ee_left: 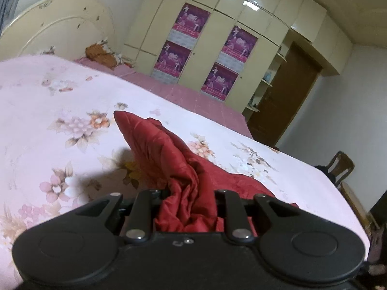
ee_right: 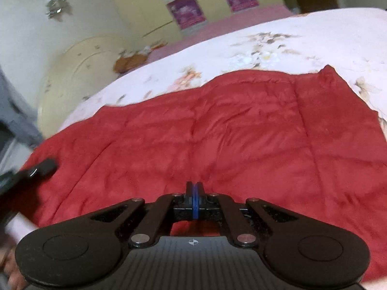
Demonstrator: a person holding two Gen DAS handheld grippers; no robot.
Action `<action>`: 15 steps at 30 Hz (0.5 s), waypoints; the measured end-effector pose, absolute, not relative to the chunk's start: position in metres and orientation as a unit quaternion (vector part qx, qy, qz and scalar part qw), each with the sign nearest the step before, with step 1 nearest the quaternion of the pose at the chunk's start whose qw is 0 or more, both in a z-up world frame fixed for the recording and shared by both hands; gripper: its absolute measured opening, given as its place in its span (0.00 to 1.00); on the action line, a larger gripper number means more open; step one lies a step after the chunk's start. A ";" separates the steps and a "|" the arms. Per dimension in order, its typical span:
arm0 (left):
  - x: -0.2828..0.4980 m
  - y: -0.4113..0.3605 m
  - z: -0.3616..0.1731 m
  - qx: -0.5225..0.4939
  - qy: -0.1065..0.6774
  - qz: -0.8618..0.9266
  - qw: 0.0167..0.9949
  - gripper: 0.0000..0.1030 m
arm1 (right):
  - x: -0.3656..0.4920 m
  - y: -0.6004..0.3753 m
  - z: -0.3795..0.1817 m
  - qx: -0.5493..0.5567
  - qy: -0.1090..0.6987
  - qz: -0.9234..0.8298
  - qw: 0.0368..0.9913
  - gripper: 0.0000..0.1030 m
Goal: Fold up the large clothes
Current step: 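Grasp the folded jacket edge with both tools and lift it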
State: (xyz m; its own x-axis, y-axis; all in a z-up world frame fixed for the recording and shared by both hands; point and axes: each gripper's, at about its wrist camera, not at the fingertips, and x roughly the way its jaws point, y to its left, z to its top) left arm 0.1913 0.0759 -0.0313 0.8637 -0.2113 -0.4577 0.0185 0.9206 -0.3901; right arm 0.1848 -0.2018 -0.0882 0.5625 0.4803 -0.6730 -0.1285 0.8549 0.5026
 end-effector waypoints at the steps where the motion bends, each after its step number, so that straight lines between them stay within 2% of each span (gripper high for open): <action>1: 0.190 0.071 -0.030 -0.184 0.251 -0.065 0.948 0.19 | 0.181 -0.204 -0.091 0.211 0.444 0.187 0.851 0.00; 4: 0.187 0.050 -0.020 -0.162 0.242 -0.079 0.953 0.19 | 0.182 -0.195 -0.116 0.193 0.483 0.203 0.830 0.00; 9: 0.184 0.005 -0.003 -0.107 0.221 -0.094 0.965 0.19 | 0.195 -0.195 -0.132 0.203 0.482 0.222 0.823 0.00; 15: 0.188 -0.045 0.006 -0.074 0.218 -0.126 0.965 0.19 | 0.167 -0.300 -0.084 0.240 0.336 0.094 0.906 0.00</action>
State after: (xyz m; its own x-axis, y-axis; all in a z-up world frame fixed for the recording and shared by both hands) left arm 0.1875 -0.0448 0.0058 0.8736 -0.2754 -0.4013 0.2112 0.9573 -0.1973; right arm 0.1671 -0.2995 -0.0837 0.7565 0.3309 -0.5641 -0.0084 0.8674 0.4975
